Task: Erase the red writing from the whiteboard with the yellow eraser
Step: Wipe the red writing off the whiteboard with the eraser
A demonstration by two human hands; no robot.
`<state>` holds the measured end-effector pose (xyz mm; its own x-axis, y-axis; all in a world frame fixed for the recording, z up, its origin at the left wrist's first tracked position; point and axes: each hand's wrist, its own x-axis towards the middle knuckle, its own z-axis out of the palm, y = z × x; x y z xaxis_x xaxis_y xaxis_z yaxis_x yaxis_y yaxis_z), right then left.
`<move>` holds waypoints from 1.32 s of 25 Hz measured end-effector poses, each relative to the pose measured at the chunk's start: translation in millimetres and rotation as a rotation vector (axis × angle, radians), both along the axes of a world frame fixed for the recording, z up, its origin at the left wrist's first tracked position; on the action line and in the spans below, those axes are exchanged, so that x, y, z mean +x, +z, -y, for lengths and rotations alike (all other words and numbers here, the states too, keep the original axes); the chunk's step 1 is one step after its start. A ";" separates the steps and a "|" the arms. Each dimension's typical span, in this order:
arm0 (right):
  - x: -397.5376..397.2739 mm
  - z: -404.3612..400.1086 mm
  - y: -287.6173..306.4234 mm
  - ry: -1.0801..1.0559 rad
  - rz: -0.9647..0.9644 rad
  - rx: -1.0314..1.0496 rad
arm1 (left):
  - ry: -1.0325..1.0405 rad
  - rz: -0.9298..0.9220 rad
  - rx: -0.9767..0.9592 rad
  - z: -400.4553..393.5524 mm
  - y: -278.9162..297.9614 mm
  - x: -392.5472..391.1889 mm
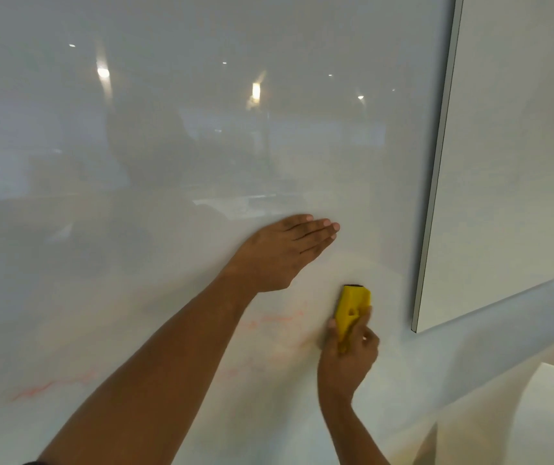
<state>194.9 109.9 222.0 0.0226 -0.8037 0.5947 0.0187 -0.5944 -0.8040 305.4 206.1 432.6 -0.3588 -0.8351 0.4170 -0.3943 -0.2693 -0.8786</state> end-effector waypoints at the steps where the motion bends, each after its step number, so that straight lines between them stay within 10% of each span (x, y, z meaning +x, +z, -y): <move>1: 2.6 -16.7 -9.3 0.043 -0.060 -0.241 | 0.007 -0.004 -0.012 -2.6 0.4 -1.1; 4: 3.8 -20.7 -24.1 0.114 -0.203 -0.625 | 0.017 -0.032 -0.055 -8.9 -0.3 -4.4; 8: 14.0 -41.6 -2.0 -0.009 -0.011 -0.027 | 0.007 -0.062 -0.079 -16.4 -1.2 -3.6; 12: 10.6 -56.5 -25.8 0.140 -0.260 -0.699 | 0.018 -0.058 -0.055 -23.5 -1.6 -2.3; 16: 13.2 -52.3 5.3 0.000 -0.020 -0.034 | 0.036 -0.059 -0.042 -34.4 -3.2 0.1; 20: 6.8 -69.9 -16.2 0.121 -0.279 -0.791 | 0.032 -0.052 -0.051 -35.7 -5.9 0.9; 23: 8.1 -69.3 7.7 0.014 -0.118 -0.154 | 0.051 -0.059 -0.045 -42.1 -7.7 2.0; 27: 8.5 -101.4 -22.4 0.130 -0.299 -0.803 | 0.037 -0.069 -0.043 -50.4 -11.5 2.1; 31: 12.1 -97.5 0.1 0.092 -0.167 -0.240 | 0.043 -0.094 -0.041 -71.0 -13.6 6.9; 33: 17.3 -127.4 -9.3 0.148 -0.280 -0.485 | 0.034 -0.096 -0.031 -79.5 -12.3 7.5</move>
<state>212.2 237.3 212.7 0.3238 -0.4170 0.8493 -0.0448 -0.9034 -0.4265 312.9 285.6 420.3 -0.2879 -0.8320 0.4743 -0.4665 -0.3107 -0.8281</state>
